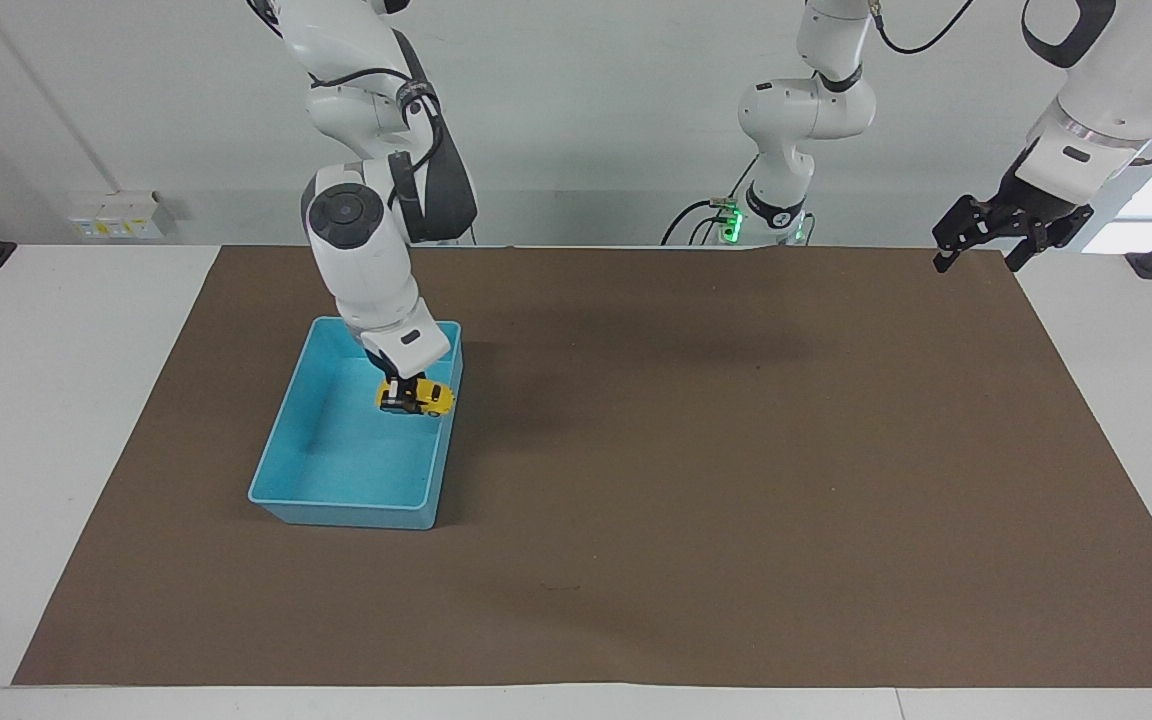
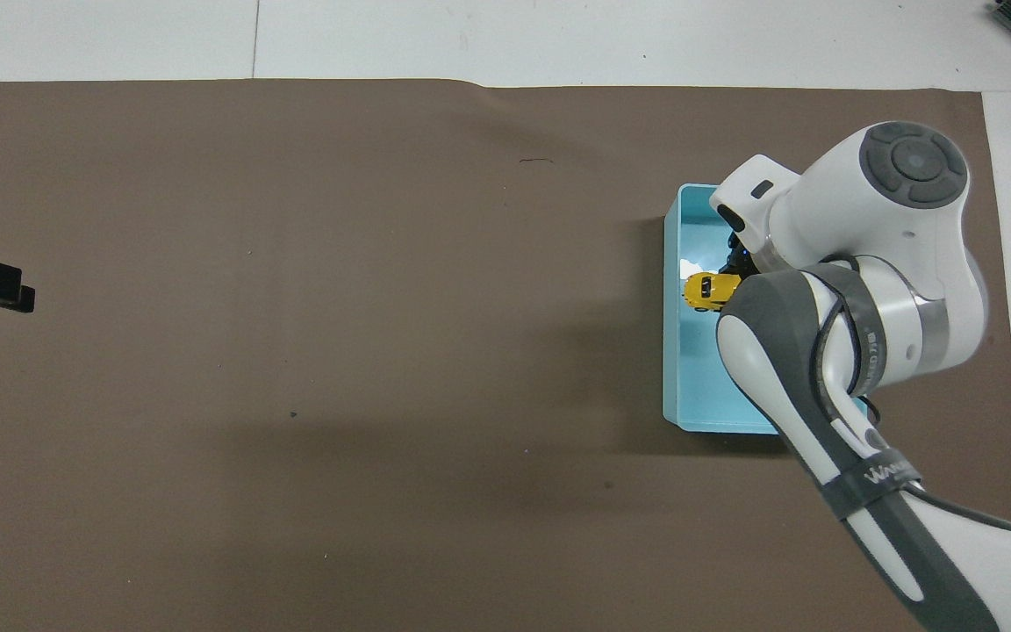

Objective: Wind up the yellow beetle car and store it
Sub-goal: 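Lift the yellow car with the right gripper over the bin, then lower the car onto the bin floor and open the right gripper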

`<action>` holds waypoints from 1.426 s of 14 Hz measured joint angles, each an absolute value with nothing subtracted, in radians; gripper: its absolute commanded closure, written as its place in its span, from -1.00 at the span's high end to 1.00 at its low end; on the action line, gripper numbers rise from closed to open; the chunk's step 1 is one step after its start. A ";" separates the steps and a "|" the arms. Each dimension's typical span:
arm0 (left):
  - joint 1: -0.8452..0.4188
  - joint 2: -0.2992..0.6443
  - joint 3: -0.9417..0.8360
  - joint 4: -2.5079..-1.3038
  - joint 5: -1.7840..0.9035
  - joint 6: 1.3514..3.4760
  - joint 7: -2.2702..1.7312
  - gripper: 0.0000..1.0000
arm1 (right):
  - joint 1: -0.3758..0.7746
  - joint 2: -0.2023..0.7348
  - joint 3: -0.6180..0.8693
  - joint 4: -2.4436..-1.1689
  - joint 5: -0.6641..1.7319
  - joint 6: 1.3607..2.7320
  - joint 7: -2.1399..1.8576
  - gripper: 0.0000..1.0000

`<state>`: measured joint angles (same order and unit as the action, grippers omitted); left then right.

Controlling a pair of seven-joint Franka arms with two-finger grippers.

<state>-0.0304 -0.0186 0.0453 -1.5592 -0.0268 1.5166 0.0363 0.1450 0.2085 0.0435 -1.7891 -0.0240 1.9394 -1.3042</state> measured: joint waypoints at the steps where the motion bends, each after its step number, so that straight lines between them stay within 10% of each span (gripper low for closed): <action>1: -0.030 -0.019 0.045 -1.559 -0.027 1.517 0.036 1.00 | 0.134 0.199 0.043 -1.806 -0.024 1.941 -1.323 -0.88; 20: -0.030 -0.019 0.045 -1.559 -0.027 1.517 0.036 1.00 | 0.053 0.124 0.045 -2.153 -0.024 2.312 -1.486 -0.88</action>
